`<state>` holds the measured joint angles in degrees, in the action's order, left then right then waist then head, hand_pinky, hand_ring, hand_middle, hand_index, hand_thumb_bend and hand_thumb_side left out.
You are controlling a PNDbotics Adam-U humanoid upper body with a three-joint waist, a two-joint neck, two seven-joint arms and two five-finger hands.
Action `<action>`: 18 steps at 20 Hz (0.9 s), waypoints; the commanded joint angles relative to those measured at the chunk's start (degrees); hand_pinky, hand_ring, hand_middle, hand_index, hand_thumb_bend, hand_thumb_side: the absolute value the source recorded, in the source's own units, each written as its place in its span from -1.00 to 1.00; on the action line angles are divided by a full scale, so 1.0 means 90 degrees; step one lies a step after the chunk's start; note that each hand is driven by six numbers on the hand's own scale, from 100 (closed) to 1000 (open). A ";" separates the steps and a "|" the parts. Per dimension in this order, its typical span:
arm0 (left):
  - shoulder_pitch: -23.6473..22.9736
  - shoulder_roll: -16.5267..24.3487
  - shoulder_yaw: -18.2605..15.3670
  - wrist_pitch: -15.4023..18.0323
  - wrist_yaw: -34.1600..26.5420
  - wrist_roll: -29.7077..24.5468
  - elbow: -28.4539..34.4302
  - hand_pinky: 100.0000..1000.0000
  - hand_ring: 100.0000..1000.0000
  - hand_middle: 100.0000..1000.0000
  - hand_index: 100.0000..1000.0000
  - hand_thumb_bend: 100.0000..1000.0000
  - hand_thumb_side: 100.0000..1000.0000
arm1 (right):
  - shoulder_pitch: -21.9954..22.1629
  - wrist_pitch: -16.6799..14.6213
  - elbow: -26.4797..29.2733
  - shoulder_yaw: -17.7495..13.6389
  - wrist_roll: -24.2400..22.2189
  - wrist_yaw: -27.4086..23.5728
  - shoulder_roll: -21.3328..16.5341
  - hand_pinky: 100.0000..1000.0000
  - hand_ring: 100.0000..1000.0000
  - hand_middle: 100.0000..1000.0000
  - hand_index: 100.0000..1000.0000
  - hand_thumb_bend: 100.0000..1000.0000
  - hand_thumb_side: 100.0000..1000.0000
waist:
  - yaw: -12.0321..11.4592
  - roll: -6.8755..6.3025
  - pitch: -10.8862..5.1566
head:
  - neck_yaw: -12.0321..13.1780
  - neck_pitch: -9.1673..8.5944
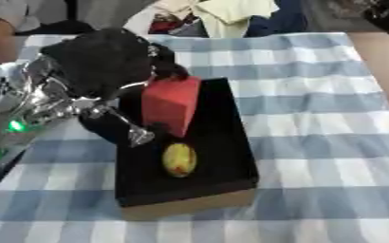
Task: Pick up objects on the table and place them in the box.
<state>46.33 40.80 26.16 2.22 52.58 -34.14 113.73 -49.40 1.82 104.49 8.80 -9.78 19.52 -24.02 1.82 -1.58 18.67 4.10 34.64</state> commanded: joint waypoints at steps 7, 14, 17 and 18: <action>-0.0105 -0.0247 0.0258 -0.0103 0.0151 -0.0267 0.0095 -0.02 -0.02 -0.49 0.15 -1.00 -0.52 | -0.0099 0.0016 0.0131 -0.0101 -0.0017 0.0012 -0.0034 0.68 0.59 0.37 0.56 -1.00 0.66 | 0.0043 0.0020 -0.0093 | 0.0051 -0.0088; -0.0189 -0.0412 0.0380 -0.0007 0.0430 -0.0342 -0.0173 0.02 0.03 -0.43 0.19 -1.00 -0.48 | -0.0104 0.0018 0.0141 -0.0109 -0.0016 0.0010 -0.0017 0.68 0.59 0.37 0.55 -1.00 0.66 | 0.0052 0.0022 -0.0086 | 0.0100 0.0021; -0.0197 -0.0472 0.0396 0.0050 0.0527 -0.0343 -0.0305 0.06 0.08 -0.33 0.26 -1.00 -0.40 | -0.0107 0.0019 0.0141 -0.0114 -0.0011 0.0010 -0.0013 0.68 0.59 0.37 0.56 -1.00 0.66 | 0.0051 0.0031 -0.0081 | 0.0172 0.0083; -0.0197 -0.0493 0.0397 0.0064 0.0563 -0.0350 -0.0345 0.07 0.10 -0.30 0.28 -1.00 -0.38 | -0.0109 0.0020 0.0140 -0.0116 -0.0010 0.0009 -0.0012 0.68 0.59 0.37 0.56 -1.00 0.66 | 0.0049 0.0036 -0.0078 | 0.0195 0.0097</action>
<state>43.92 36.07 30.11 2.49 57.04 -37.28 110.59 -49.40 2.02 104.63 8.46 -9.99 19.52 -23.54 2.28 -1.30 19.05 5.47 35.17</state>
